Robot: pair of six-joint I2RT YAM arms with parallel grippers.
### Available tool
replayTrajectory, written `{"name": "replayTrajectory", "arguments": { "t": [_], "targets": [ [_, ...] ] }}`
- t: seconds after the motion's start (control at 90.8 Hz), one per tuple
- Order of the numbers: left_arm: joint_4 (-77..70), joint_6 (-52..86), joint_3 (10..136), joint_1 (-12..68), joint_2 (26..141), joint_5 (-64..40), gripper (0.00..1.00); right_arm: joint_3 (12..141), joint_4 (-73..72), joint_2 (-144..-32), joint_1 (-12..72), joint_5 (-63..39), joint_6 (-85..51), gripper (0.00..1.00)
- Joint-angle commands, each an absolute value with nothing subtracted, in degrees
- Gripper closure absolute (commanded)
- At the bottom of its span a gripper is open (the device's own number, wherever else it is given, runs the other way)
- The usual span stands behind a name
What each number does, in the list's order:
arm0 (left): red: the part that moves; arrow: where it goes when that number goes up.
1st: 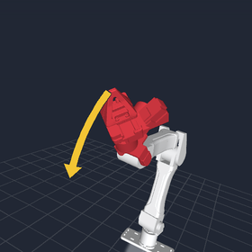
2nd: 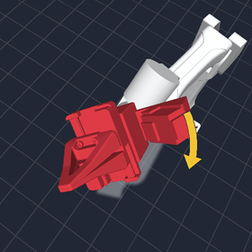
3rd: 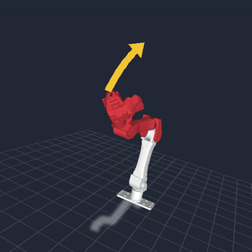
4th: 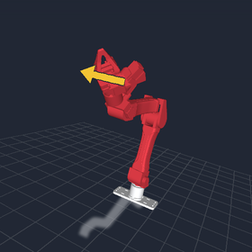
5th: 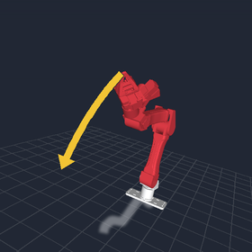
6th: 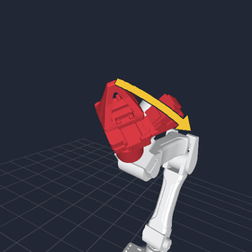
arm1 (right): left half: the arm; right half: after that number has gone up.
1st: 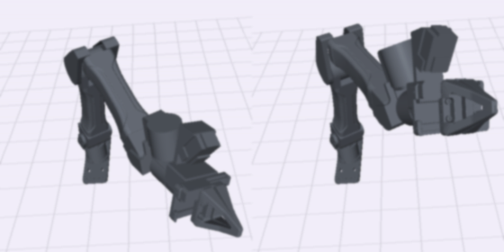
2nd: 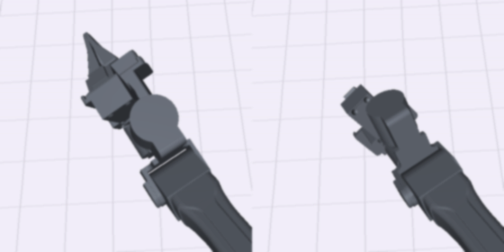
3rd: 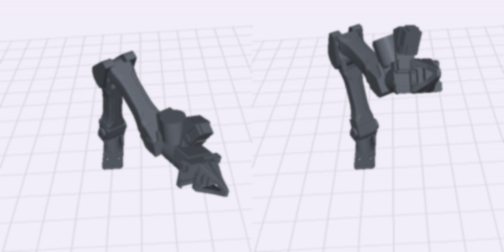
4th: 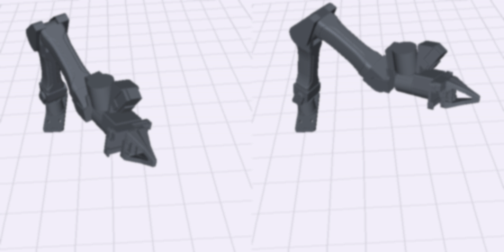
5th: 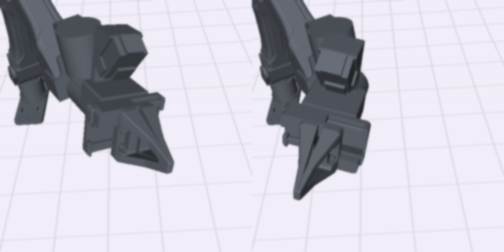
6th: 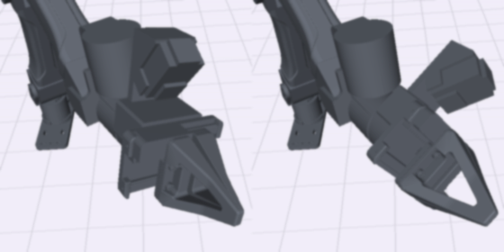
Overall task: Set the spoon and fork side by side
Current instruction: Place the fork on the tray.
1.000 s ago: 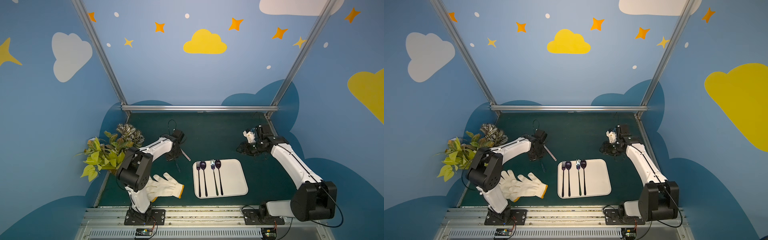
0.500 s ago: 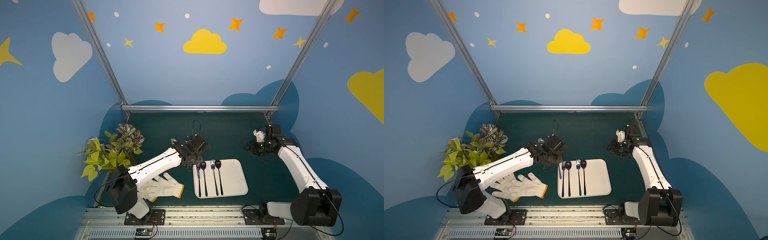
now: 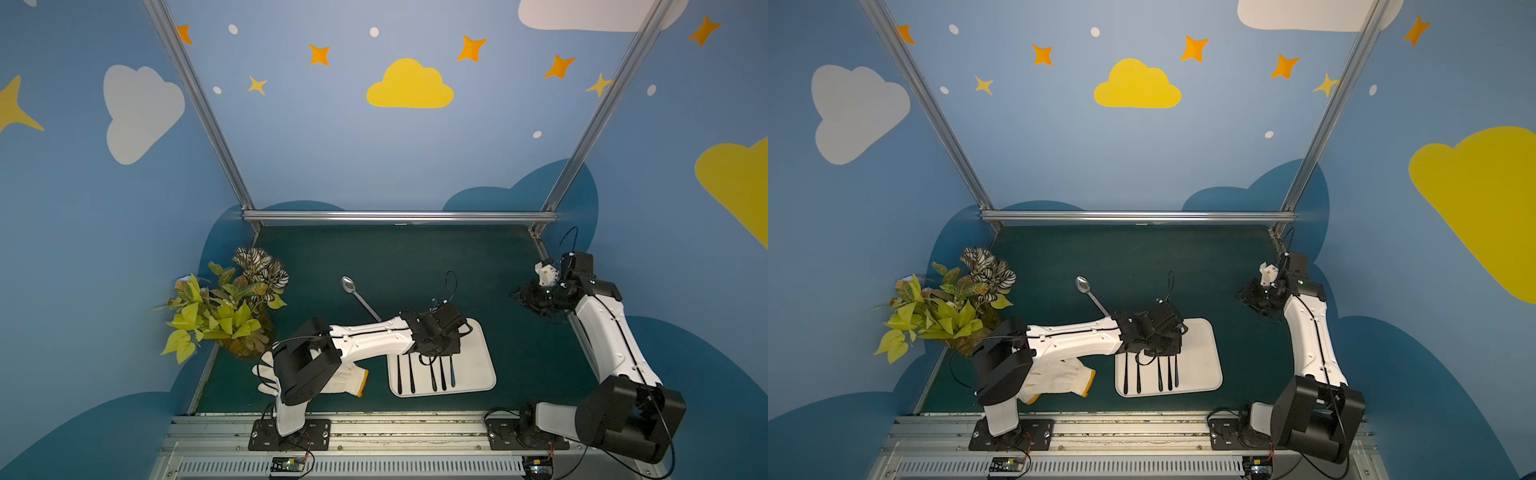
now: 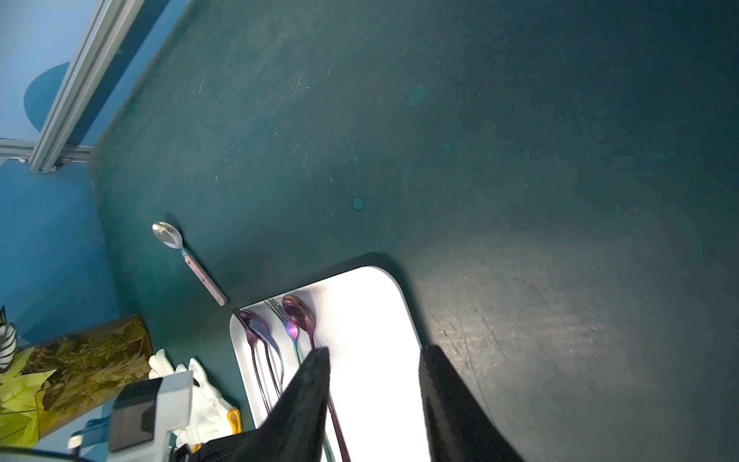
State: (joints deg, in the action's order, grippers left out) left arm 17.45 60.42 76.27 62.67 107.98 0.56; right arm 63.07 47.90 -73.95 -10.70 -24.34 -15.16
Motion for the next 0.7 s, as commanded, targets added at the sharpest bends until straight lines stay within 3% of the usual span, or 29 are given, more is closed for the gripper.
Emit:
{"name": "replayTrajectory", "arguments": {
  "t": [0.0, 0.694],
  "targets": [
    [9.80, 61.61, 76.80, 63.11, 109.06, -2.47, 0.97, 62.40, 49.22, -72.71, -10.90, -26.66, -14.30, 0.58],
    [25.18, 64.55, 89.04, 63.83, 120.44, 5.76, 0.98, 61.32, 49.21, -71.35, -11.03, -28.09, -14.10, 0.58]
  ]
}}
